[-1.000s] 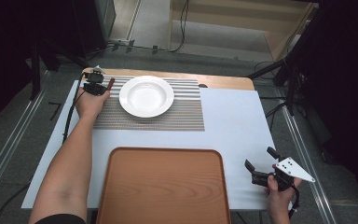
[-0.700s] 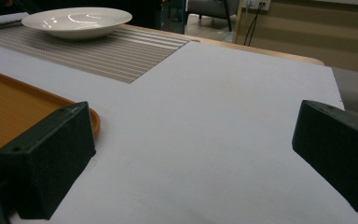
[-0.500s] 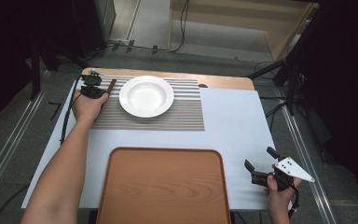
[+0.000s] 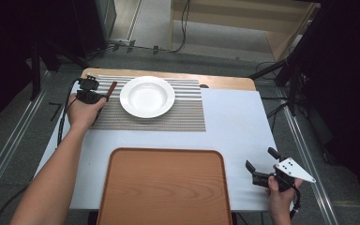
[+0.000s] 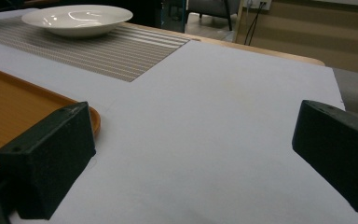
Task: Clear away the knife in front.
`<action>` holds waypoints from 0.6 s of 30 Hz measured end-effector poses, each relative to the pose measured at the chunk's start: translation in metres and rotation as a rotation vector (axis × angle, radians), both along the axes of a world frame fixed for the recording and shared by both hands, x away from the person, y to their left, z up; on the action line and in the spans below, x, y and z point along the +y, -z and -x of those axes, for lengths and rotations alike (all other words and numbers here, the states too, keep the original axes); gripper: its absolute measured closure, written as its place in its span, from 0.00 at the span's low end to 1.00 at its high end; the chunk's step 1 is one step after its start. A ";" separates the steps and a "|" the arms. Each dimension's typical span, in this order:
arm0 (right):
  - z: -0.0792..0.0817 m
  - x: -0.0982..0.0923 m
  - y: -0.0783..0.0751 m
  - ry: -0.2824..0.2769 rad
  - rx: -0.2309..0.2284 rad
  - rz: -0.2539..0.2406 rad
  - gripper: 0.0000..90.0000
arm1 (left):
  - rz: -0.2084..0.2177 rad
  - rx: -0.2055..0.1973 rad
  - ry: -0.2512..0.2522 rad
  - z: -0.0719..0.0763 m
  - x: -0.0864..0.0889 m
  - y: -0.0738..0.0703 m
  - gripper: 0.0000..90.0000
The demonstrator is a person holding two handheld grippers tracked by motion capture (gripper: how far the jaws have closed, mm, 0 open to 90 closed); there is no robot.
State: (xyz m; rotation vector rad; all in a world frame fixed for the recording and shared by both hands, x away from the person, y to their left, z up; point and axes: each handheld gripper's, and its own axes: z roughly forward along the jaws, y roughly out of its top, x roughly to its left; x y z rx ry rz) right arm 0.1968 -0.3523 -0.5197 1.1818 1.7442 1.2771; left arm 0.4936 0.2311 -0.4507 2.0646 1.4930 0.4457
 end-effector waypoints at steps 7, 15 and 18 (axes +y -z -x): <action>0.000 0.000 0.000 -0.004 -0.001 0.001 0.00 | 0.030 -0.013 0.025 0.019 -0.005 -0.006 0.85; 0.000 0.000 0.000 -0.004 0.001 0.002 0.00 | 0.030 -0.028 0.058 0.037 -0.010 -0.006 0.85; 0.000 0.000 0.000 -0.003 0.000 0.004 0.00 | 0.026 -0.034 0.070 0.045 -0.012 -0.007 0.85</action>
